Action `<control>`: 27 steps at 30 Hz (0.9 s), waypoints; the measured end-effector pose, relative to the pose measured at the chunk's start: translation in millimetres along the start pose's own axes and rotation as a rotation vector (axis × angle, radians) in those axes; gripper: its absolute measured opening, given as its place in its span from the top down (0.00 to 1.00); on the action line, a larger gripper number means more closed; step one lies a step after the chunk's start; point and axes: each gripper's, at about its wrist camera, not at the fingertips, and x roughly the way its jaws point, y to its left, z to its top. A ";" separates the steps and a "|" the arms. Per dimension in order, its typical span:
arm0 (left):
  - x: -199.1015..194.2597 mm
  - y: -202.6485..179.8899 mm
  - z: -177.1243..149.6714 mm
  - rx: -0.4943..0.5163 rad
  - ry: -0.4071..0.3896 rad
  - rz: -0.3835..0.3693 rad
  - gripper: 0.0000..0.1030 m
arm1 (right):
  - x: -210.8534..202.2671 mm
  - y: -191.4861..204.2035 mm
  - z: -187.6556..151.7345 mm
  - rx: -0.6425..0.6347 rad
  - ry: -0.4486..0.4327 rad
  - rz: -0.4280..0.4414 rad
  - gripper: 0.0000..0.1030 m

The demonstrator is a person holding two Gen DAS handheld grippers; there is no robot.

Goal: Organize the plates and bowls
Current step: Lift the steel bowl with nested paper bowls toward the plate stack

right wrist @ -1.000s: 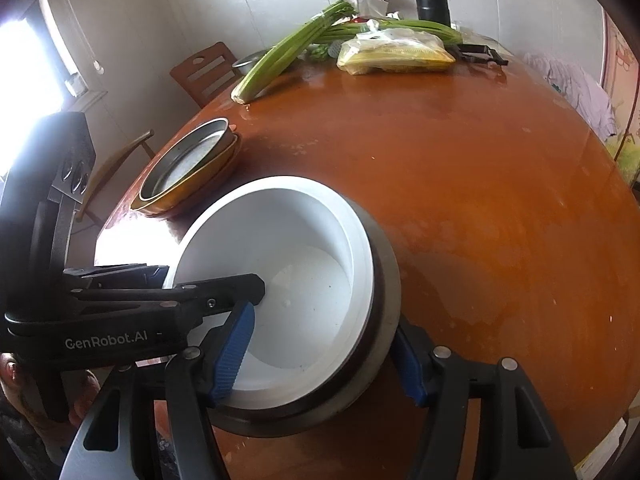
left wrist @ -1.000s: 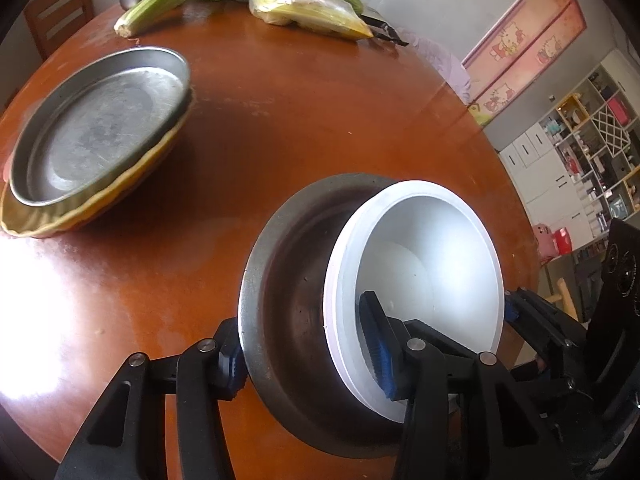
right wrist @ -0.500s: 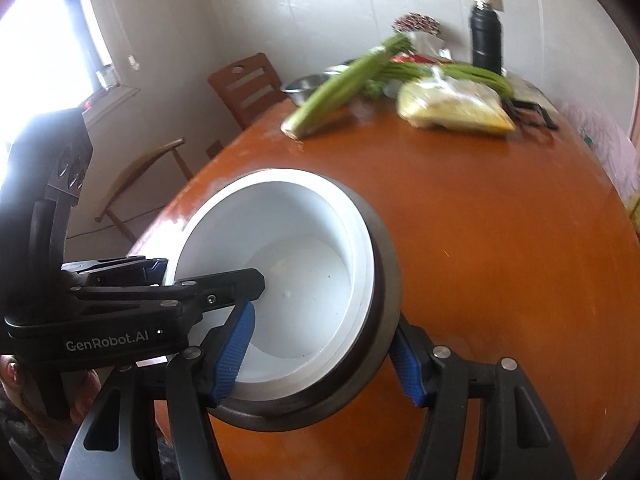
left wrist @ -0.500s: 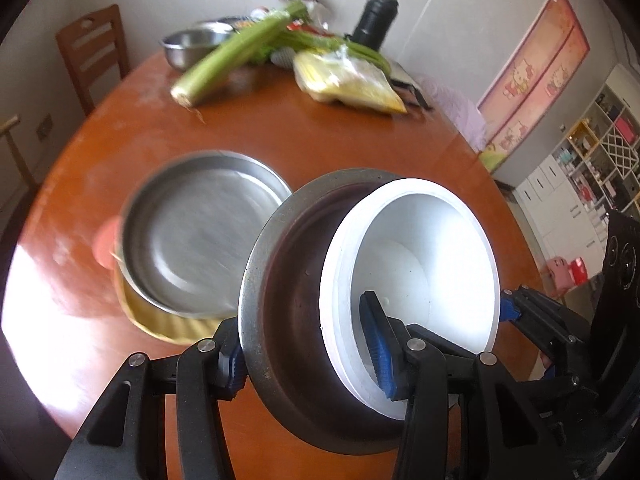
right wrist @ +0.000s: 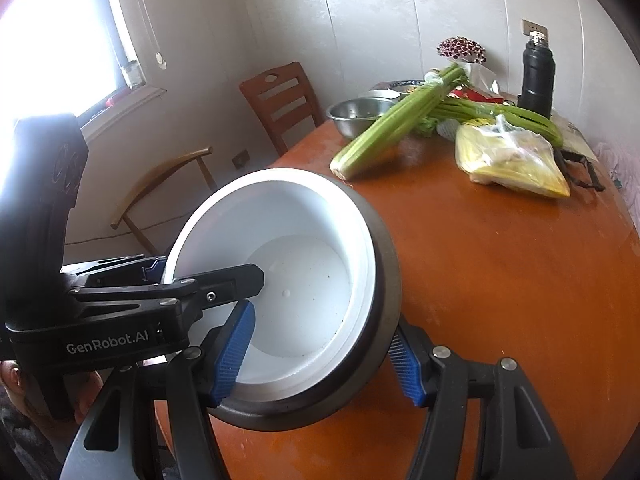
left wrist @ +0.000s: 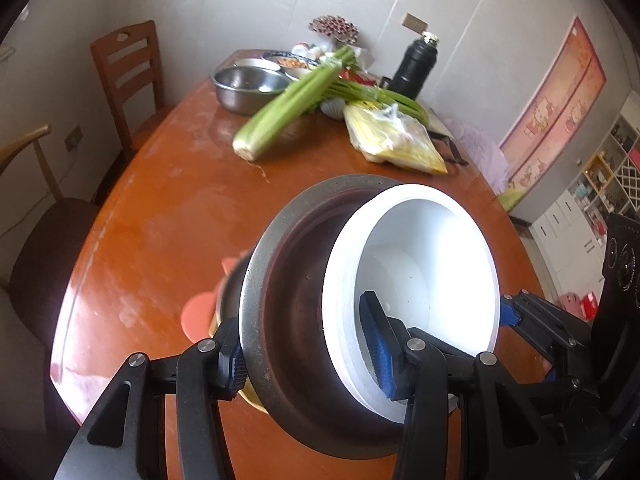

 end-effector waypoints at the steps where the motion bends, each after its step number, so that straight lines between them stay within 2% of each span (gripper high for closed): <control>1: 0.3 2.3 1.6 -0.004 0.001 0.003 0.52 | 3.1 1.5 3.3 -0.007 -0.002 0.000 0.38; 15: 36.2 25.8 -5.8 -0.052 0.069 0.001 0.52 | 44.9 -3.5 0.3 0.007 0.072 0.011 0.38; 27: 47.5 30.4 -11.2 -0.050 0.083 0.003 0.52 | 61.0 -2.5 -5.4 -0.007 0.091 0.004 0.38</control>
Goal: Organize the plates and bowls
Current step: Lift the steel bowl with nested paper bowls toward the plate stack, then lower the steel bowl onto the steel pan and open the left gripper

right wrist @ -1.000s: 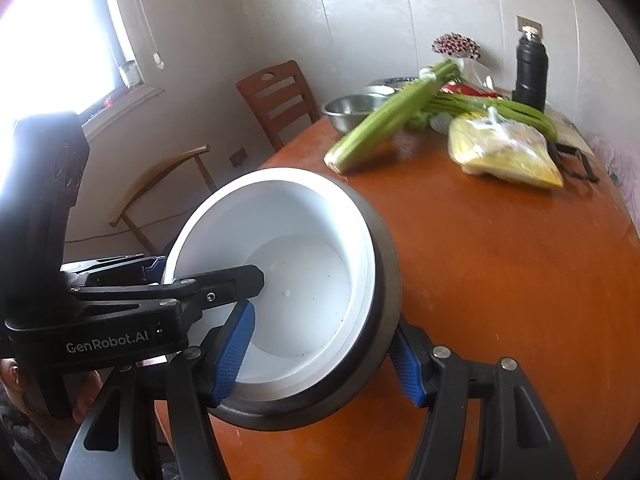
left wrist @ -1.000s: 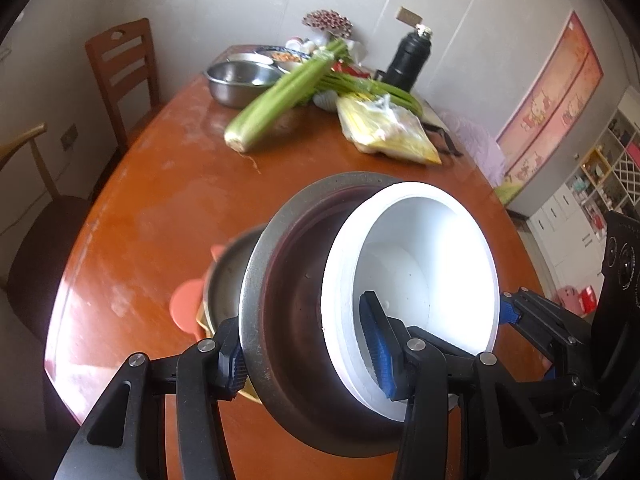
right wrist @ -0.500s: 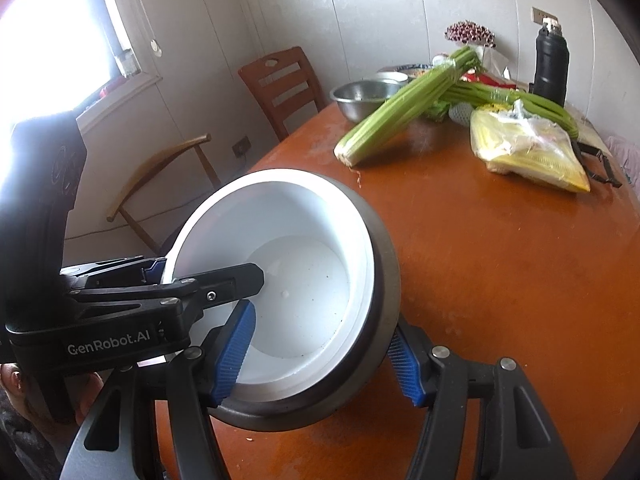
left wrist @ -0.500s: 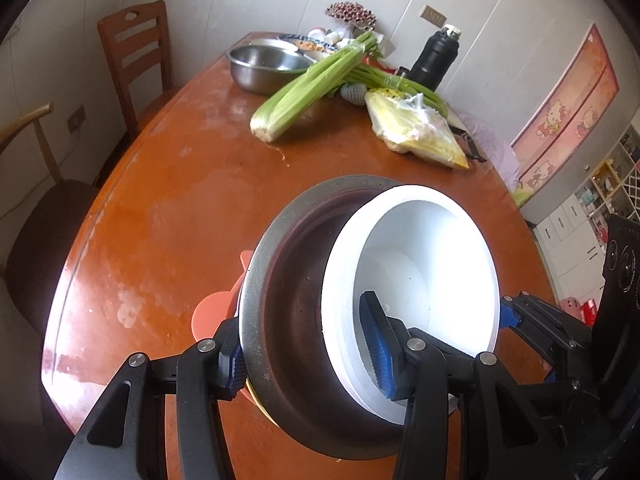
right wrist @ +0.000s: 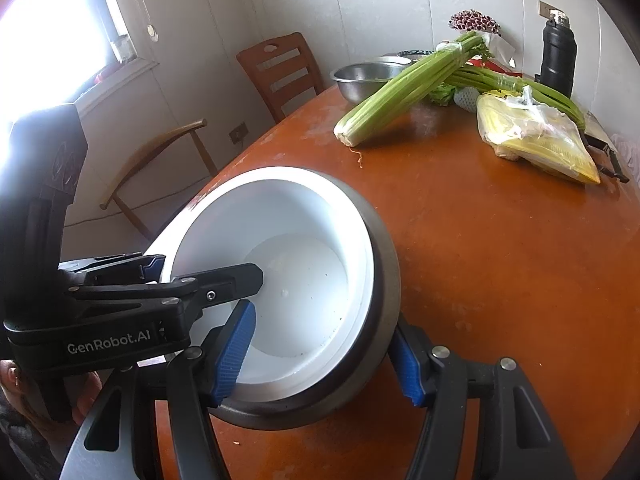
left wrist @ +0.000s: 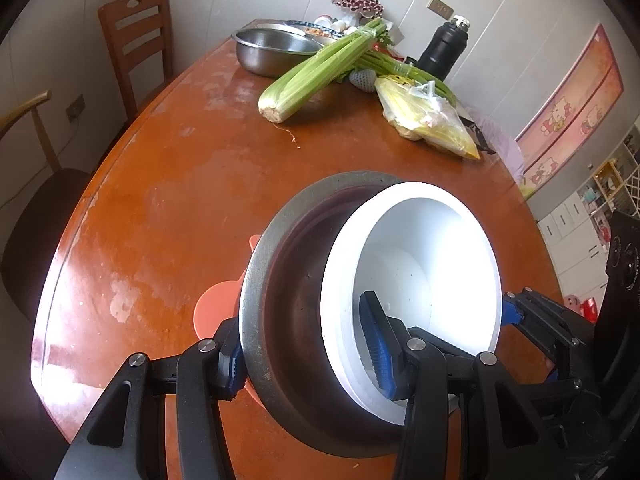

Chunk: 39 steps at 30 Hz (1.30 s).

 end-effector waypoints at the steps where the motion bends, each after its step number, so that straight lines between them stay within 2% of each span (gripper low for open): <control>1: 0.3 0.1 0.1 0.001 0.001 0.000 0.52 | -0.4 1.0 -0.3 -0.006 -0.003 -0.004 0.38; 21: 5.1 -3.3 -0.5 0.023 -0.007 0.018 0.50 | 1.3 4.0 -2.8 -0.042 -0.032 -0.076 0.38; 39: 0.4 -4.2 -0.7 0.018 -0.018 0.037 0.50 | -3.1 -8.0 -3.5 -0.019 -0.057 -0.078 0.38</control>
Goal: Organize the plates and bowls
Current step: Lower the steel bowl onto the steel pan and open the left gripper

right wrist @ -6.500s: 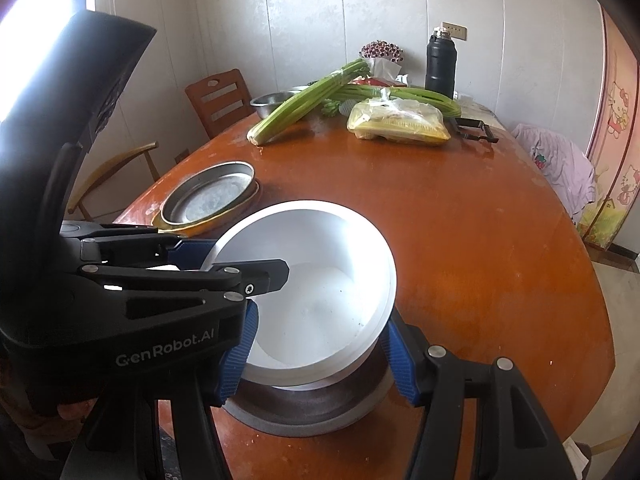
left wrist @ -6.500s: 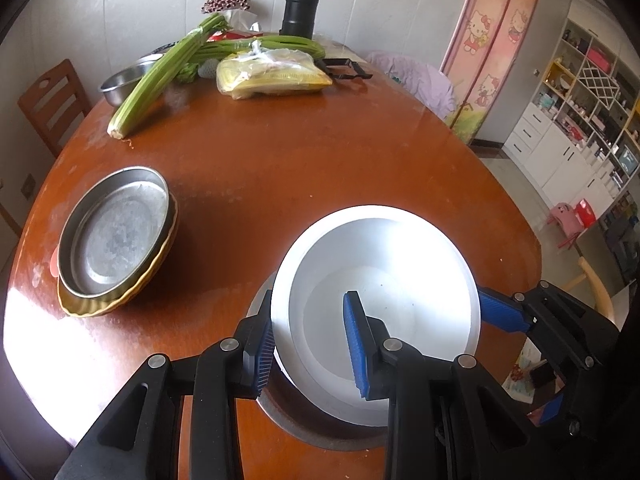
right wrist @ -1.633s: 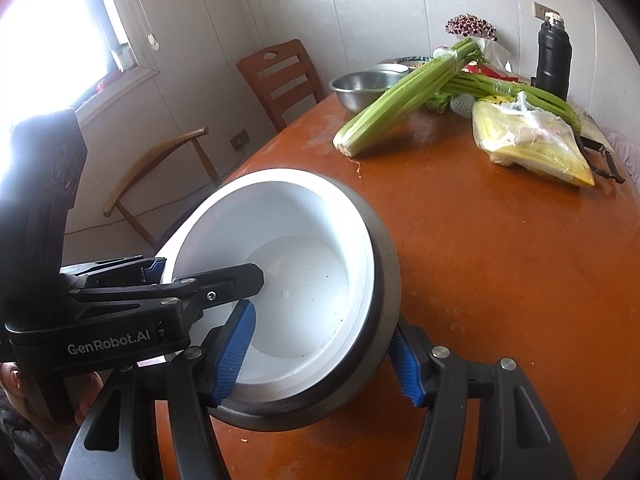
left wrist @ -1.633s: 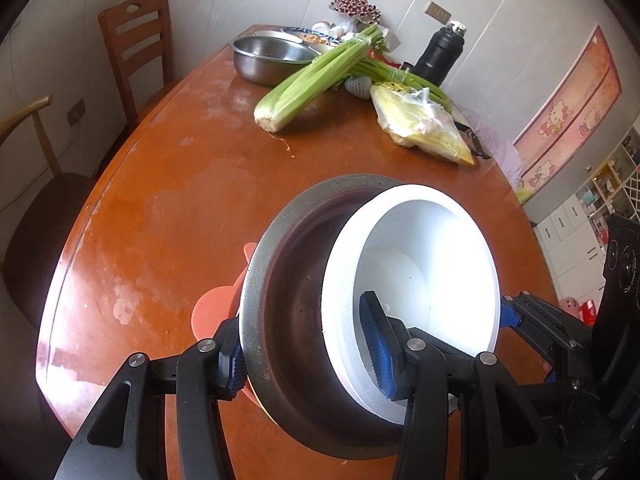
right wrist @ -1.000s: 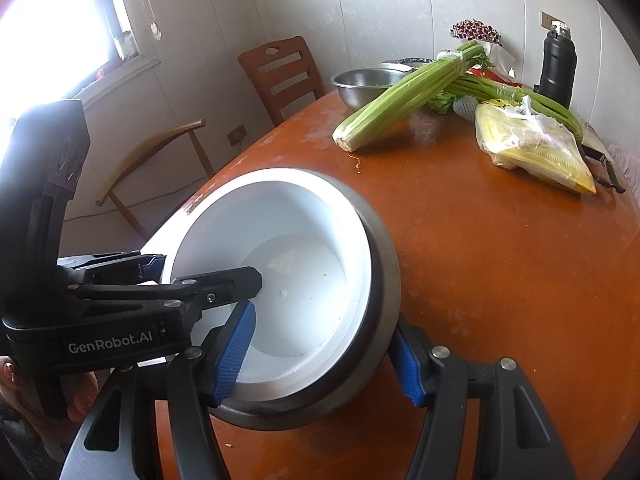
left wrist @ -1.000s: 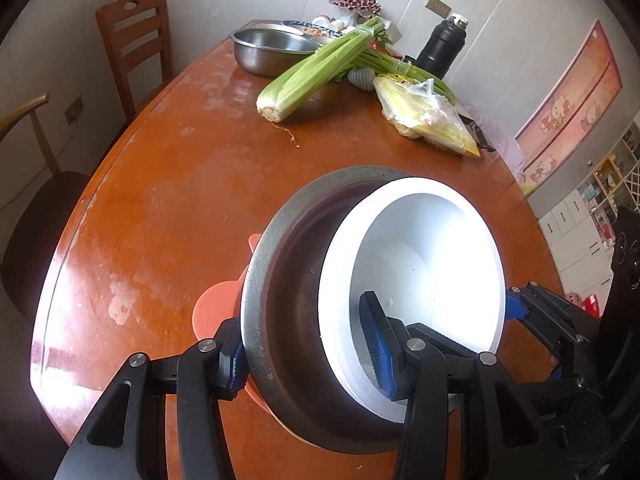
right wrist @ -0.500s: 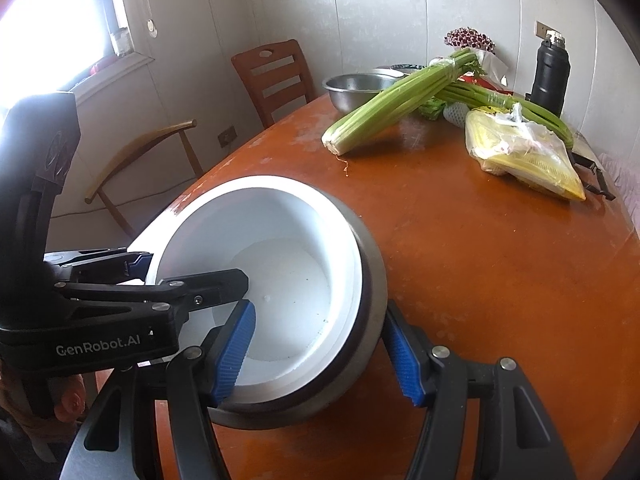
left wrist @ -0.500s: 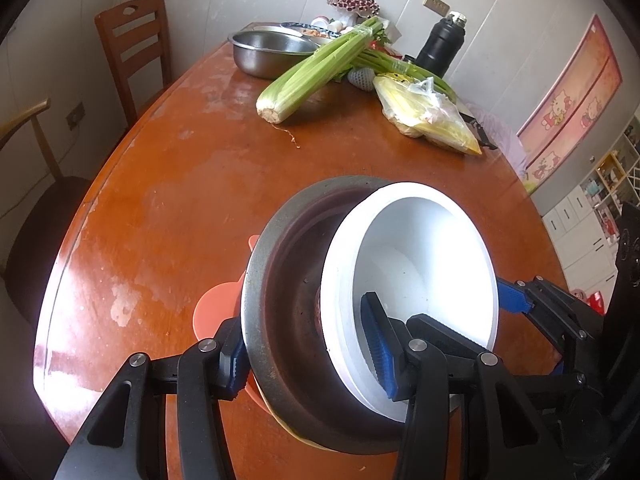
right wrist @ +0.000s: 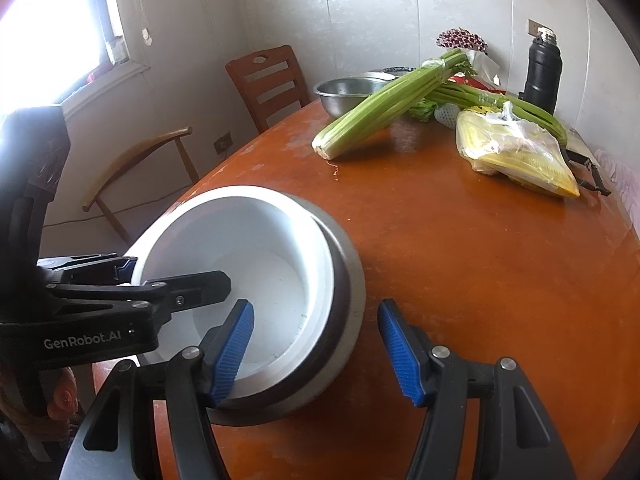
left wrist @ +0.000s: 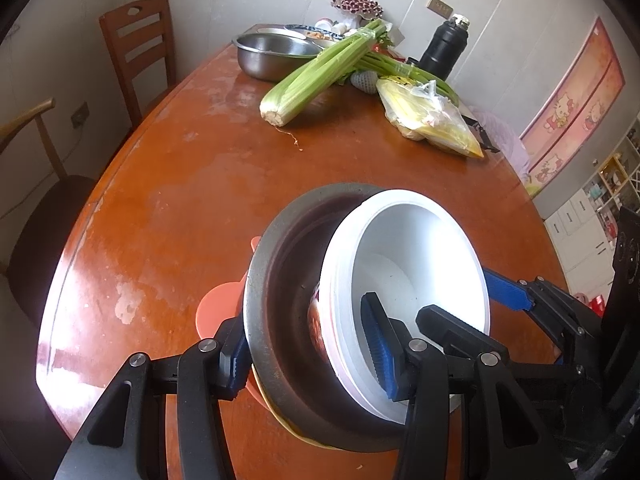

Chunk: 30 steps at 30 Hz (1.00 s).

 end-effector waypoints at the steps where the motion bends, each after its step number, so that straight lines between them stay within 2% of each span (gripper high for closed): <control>1: -0.8 -0.3 0.0 0.000 -0.003 0.004 0.50 | -0.1 -1.0 -0.2 0.002 -0.001 0.001 0.38; 5: -5.3 1.9 1.1 0.004 -0.024 0.060 0.50 | -2.4 -2.3 -0.4 0.004 -0.009 -0.003 0.38; 22: -30.0 10.3 -0.3 -0.037 -0.089 0.070 0.50 | -10.0 0.7 -1.7 -0.005 -0.040 0.006 0.38; 30: -36.4 5.9 -2.2 -0.036 -0.115 0.132 0.50 | -15.0 -1.5 -2.2 0.001 -0.062 0.000 0.38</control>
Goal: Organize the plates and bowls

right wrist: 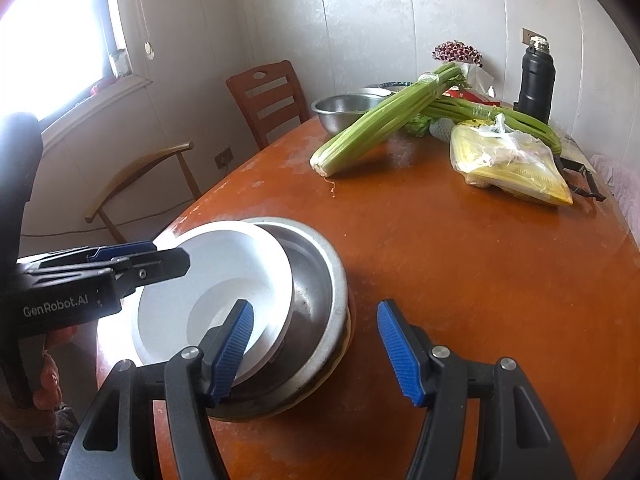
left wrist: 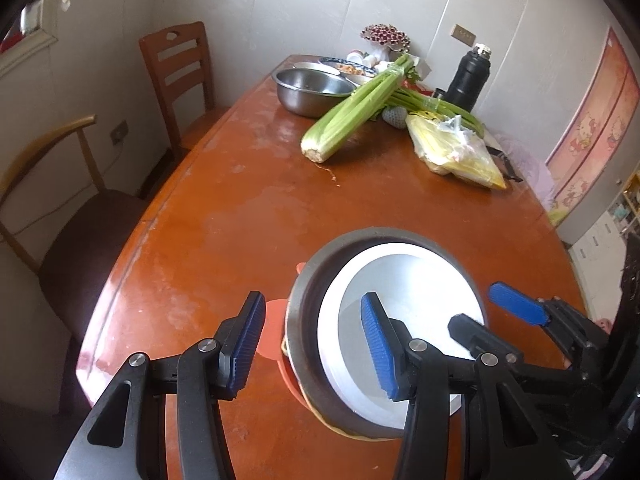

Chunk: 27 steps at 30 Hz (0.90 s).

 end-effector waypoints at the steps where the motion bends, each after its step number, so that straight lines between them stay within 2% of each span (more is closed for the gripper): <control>1: -0.7 -0.6 -0.9 0.001 -0.003 0.008 0.50 | -0.8 0.1 -0.1 -0.001 -0.002 0.001 0.38; 6: -8.1 -3.8 -6.0 0.004 -0.023 0.051 0.50 | -3.2 -1.6 1.6 0.001 -0.015 -0.007 0.38; 10: -16.6 -6.9 -9.5 0.003 -0.056 0.077 0.50 | -16.9 -0.6 3.0 -0.007 -0.078 -0.029 0.38; 14: -20.7 -13.3 -13.8 0.011 -0.059 0.074 0.50 | -29.3 0.3 3.9 -0.013 -0.132 -0.032 0.35; 27: -43.7 -42.7 -46.6 0.053 -0.081 0.048 0.49 | -74.8 0.4 -16.4 -0.023 -0.191 -0.058 0.28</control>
